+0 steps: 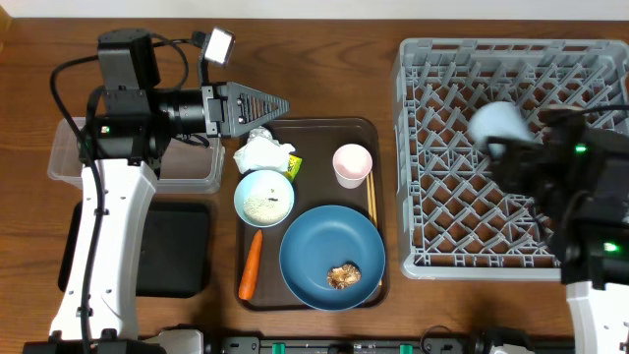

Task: Sort waste into correct bins and load items into the dishwasher rack
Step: 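Grasp the light-blue cup with the right gripper, release left, then carry the light-blue cup into the dish rack and set it down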

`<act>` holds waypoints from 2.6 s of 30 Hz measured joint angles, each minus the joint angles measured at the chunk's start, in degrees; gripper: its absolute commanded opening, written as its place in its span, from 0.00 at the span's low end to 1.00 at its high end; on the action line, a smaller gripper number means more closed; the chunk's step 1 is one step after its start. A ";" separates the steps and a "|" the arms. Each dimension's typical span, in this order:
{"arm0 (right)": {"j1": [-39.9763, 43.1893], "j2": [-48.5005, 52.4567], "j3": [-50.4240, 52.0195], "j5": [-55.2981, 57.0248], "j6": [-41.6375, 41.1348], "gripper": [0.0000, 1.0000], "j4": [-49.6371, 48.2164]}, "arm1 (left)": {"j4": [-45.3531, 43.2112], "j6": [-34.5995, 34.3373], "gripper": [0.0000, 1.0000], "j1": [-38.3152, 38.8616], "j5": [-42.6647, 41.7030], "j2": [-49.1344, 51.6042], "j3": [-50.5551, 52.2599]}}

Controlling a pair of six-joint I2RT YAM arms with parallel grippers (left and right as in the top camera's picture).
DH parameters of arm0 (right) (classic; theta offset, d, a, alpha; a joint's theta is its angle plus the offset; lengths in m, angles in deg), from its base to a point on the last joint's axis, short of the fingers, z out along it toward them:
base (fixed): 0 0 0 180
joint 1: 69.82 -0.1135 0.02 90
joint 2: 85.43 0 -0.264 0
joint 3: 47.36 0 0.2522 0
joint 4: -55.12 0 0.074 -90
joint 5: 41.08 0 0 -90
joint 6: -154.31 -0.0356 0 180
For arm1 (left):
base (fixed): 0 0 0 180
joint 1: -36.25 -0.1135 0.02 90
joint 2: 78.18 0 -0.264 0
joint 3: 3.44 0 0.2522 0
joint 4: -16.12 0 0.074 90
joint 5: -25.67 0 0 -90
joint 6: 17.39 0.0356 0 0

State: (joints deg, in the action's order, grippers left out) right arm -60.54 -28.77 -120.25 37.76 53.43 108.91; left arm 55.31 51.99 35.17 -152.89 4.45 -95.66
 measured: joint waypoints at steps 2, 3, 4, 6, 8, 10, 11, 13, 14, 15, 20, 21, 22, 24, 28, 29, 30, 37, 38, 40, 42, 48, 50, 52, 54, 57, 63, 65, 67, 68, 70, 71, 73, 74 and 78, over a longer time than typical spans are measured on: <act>5.60 0.02 0.00 1.20 -0.09 0.45 0.20 | 0.00 0.00 0.55 0.00 0.00 0.00 0.00; 7.50 0.07 0.00 1.77 -0.24 0.45 0.55 | 0.00 0.00 0.55 0.00 0.00 0.00 0.00; 9.79 0.17 0.00 1.95 -0.46 0.45 1.18 | 0.00 0.00 0.55 0.00 0.00 0.00 0.00; 14.21 0.59 0.00 2.84 -1.22 0.45 2.67 | 0.00 0.00 0.55 0.00 0.00 0.00 0.00; 17.99 1.31 0.00 3.65 -2.10 0.45 4.00 | 0.02 0.00 0.55 0.00 0.00 0.00 0.00; 21.57 2.54 0.00 4.44 -2.75 0.44 4.59 | 0.00 0.00 0.55 0.00 0.00 0.00 0.00; 23.43 3.30 0.00 4.48 -3.28 0.44 4.74 | 0.04 0.00 0.55 0.00 -0.02 0.00 0.00; 26.14 4.85 0.00 4.68 -4.33 0.44 4.74 | 0.02 0.00 0.55 0.00 0.00 0.00 0.00; 27.43 5.79 0.00 4.48 -4.90 0.44 4.68 | 0.00 0.00 0.55 0.00 0.00 0.00 0.00; 28.24 6.58 0.00 4.46 -5.20 0.43 4.50 | 0.02 0.00 0.55 0.00 0.00 0.00 0.00; 30.25 11.34 0.00 4.02 -6.64 0.50 3.82 | 0.04 0.00 0.55 0.00 0.00 0.00 0.00; 30.27 12.37 0.00 4.07 -7.10 0.50 3.89 | 0.02 0.00 0.55 0.00 0.00 0.00 0.00; 30.49 13.38 0.00 4.04 -7.65 0.51 3.93 | 0.04 0.00 0.55 0.00 0.00 0.00 0.00; 30.64 15.50 0.00 4.02 -8.76 0.50 4.28 | 0.04 -0.02 0.55 0.00 0.00 0.00 0.00; 30.95 17.99 -0.02 3.23 -10.40 0.48 5.40 | 0.04 -0.02 0.55 0.00 0.00 0.00 0.00; 30.95 18.10 -0.02 3.19 -10.67 0.48 5.92 | 0.04 0.00 0.55 0.00 0.00 0.00 0.00; 30.95 18.12 -0.02 2.84 -10.93 0.48 6.73 | 0.04 0.00 0.55 0.00 0.00 0.00 0.00; 31.04 18.12 -0.02 2.56 -11.54 0.46 9.49 | 0.04 0.00 0.55 0.00 0.00 0.00 0.00; 31.26 18.12 -0.02 2.45 -11.54 0.46 9.46 | 0.04 0.00 0.55 0.00 0.00 0.00 0.00; 31.93 18.12 -0.02 2.47 -11.58 0.45 9.38 | 0.04 0.00 0.55 0.00 0.00 0.00 0.00; 32.37 18.14 -0.02 2.75 -11.72 0.45 8.98 | 0.04 0.00 0.55 0.00 0.00 0.00 0.00; 32.39 18.45 -1.60 3.10 -11.72 0.44 10.29 | 0.04 0.00 0.55 0.00 0.00 0.00 0.00; 32.39 18.60 -4.26 2.99 -11.72 0.43 12.96 | 0.04 0.00 0.55 0.00 0.00 0.00 0.00; 32.39 18.60 -6.67 2.80 -11.69 0.42 15.65 | 0.04 0.00 0.55 0.00 0.00 0.00 0.00; 32.39 18.58 -9.40 2.51 -11.72 0.43 18.64 | 0.04 0.00 0.55 0.00 0.00 0.00 0.00; 32.39 18.60 -12.04 2.16 -11.72 0.44 22.08 | 0.04 0.00 0.55 0.00 0.00 0.00 0.00; 32.41 18.64 -12.55 2.12 -11.78 0.45 23.02 | 0.04 0.00 0.55 0.00 0.00 0.00 0.00; 32.41 18.99 -12.55 1.95 -12.15 0.45 23.04 | 0.04 0.00 0.55 0.00 0.00 0.00 0.00; 32.41 19.93 -12.55 1.46 -12.39 0.45 23.21 | 0.04 0.00 0.55 0.00 0.00 0.00 0.00; 32.41 20.65 -12.55 1.16 -12.50 0.45 23.30 | 0.04 0.00 0.55 0.00 0.00 0.00 0.00; 32.41 22.34 -12.55 0.68 -12.68 0.45 23.45 | 0.04 0.00 0.55 0.00 0.00 0.00 0.00; 32.41 23.50 -12.55 0.48 -12.76 0.45 23.50 | 0.04 0.00 0.55 0.00 0.00 0.00 0.00; 32.41 25.64 -12.55 0.33 -12.85 0.45 23.85 | 0.04 0.00 0.55 0.00 0.00 0.00 0.00; 32.41 26.71 -12.55 0.15 -12.87 0.45 24.06 | 0.04 0.00 0.55 0.00 0.00 0.00 0.00; 32.44 30.53 -12.55 -0.39 -12.92 0.46 24.96 | 0.04 0.00 0.55 0.00 0.00 0.00 0.00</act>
State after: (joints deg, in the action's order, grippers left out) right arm -28.10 1.77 -132.80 37.37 40.52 133.87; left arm 55.35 51.99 35.17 -152.89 4.45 -95.66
